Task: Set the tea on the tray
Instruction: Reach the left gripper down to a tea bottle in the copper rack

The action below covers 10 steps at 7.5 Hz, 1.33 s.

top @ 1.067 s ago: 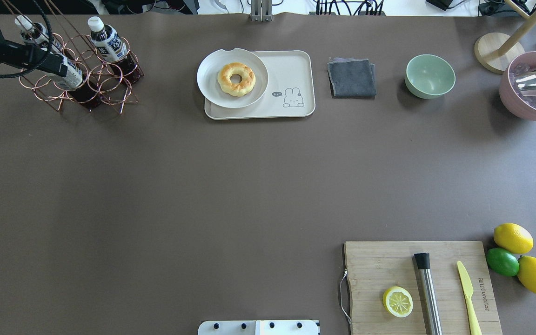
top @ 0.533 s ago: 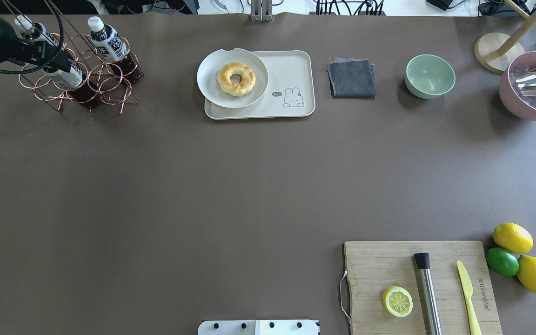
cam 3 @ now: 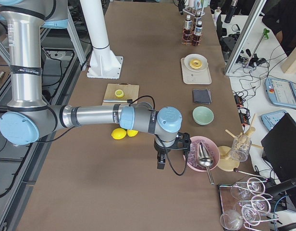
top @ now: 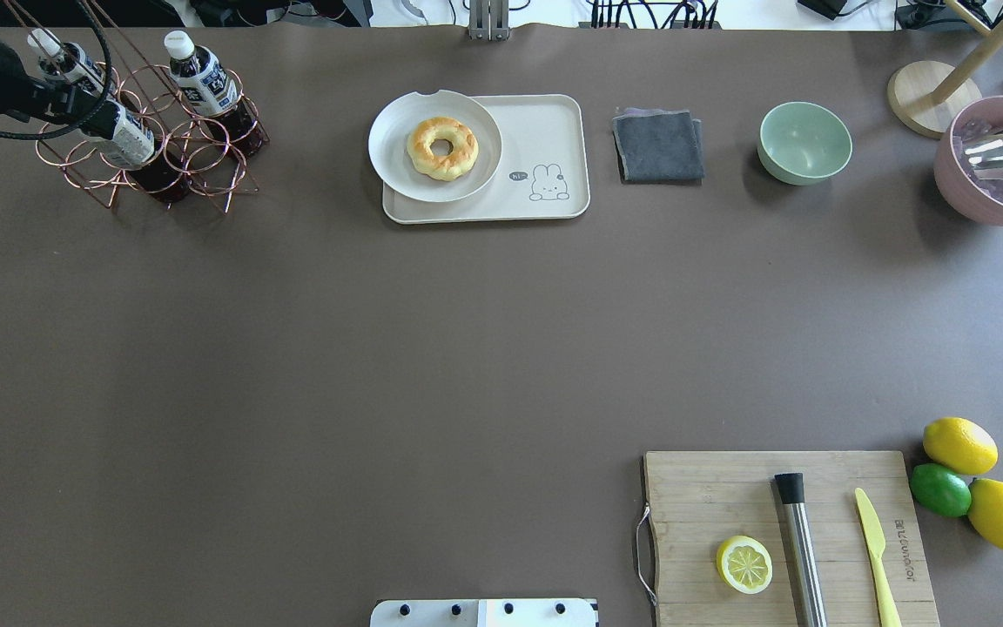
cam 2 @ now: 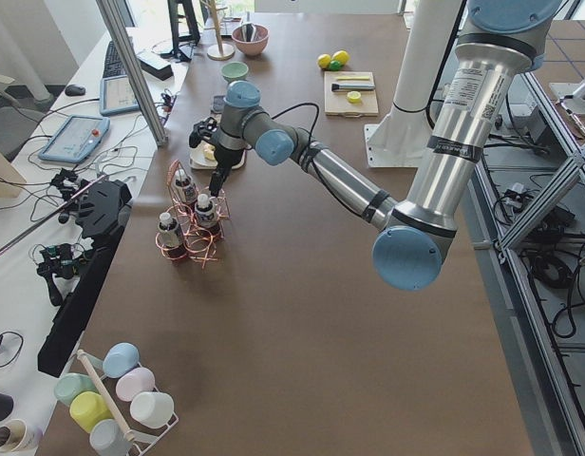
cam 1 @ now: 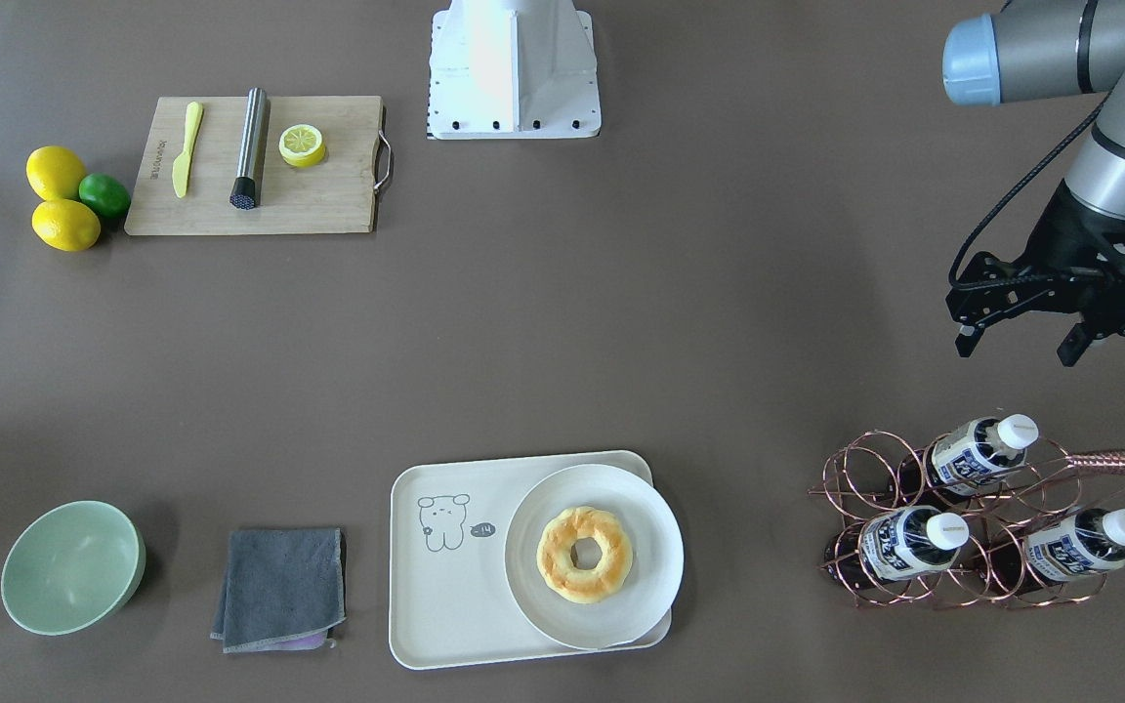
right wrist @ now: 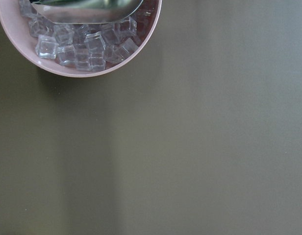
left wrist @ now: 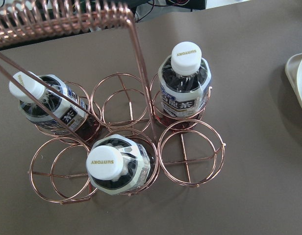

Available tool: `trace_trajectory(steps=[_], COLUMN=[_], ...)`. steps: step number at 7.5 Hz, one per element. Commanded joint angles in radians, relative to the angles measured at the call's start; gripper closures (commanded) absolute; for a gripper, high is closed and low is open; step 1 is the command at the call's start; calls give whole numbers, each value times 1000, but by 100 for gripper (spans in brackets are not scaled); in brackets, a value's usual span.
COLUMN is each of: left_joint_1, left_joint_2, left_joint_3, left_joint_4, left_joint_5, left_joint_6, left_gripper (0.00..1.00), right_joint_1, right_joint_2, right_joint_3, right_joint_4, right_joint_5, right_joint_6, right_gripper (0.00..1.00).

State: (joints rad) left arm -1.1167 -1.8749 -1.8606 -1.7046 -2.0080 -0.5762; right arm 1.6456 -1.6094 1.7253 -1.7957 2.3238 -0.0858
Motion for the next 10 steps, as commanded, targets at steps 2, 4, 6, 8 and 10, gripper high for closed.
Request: trace_trajectory(steps=[2,4,6,8,10], left_joint_1=[-12,-11,-9,-8,-6], left_joint_2=[-19,-29,-55,-58,-64], left_joint_3=[171,196,227,233,256], left_joint_4=[-190,-208,-208,-208,-242], left_joint_5=[-3,-3,-3,-5,-5], left_joint_6=[-61,-66,-63,-59,-60], left_gripper=[3,9,15,18,19], right_joint_1=[0,0,0,-1,-3], right_joint_2=[5,5,12,19,22], right_joint_3=[8,11,13,11,14], right_joint_4=[1,1,1,1,1], right_joint_5=[0,0,2,0,0], right_joint_6=[0,0,0,1,1], right_gripper=[0,0,0,0,0])
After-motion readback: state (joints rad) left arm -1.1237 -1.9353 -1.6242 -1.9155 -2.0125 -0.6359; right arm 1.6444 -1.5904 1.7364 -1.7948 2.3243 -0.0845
